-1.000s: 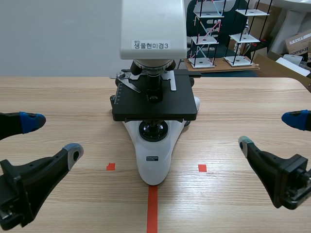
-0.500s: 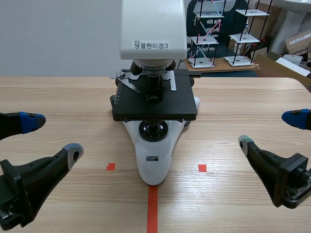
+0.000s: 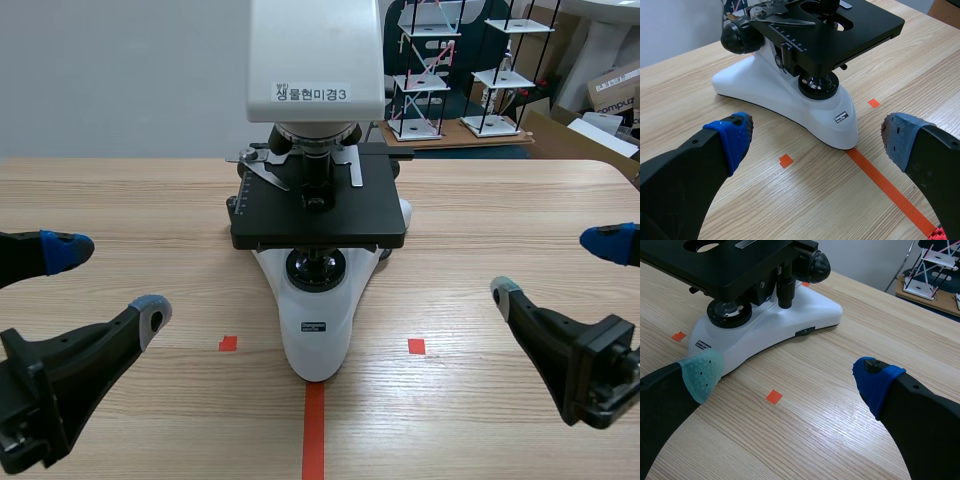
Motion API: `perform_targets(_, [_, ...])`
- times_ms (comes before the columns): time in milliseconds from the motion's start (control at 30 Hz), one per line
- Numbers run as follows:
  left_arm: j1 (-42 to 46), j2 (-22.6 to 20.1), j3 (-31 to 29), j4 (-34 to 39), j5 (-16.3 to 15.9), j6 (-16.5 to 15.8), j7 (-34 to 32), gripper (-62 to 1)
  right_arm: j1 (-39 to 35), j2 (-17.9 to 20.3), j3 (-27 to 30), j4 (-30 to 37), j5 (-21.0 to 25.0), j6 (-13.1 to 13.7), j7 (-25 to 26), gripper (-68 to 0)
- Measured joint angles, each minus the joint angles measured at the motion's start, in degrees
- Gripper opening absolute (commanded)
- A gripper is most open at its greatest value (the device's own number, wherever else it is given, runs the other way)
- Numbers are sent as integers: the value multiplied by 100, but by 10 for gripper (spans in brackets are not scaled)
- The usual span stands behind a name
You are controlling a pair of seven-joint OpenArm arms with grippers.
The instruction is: Point at the coarse focus knob
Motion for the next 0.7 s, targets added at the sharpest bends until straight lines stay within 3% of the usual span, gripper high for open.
perform_targets(267, [0, 0, 0, 0, 0, 0, 0, -69, 0, 0, 0, 0, 0, 0, 2, -114])
perform_targets(333, [0, 0, 0, 0, 0, 0, 0, -69, 0, 0, 0, 0, 0, 0, 2, -149])
perform_targets(700, [0, 0, 0, 0, 0, 0, 0, -69, 0, 0, 0, 0, -212, -83, 7, -679])
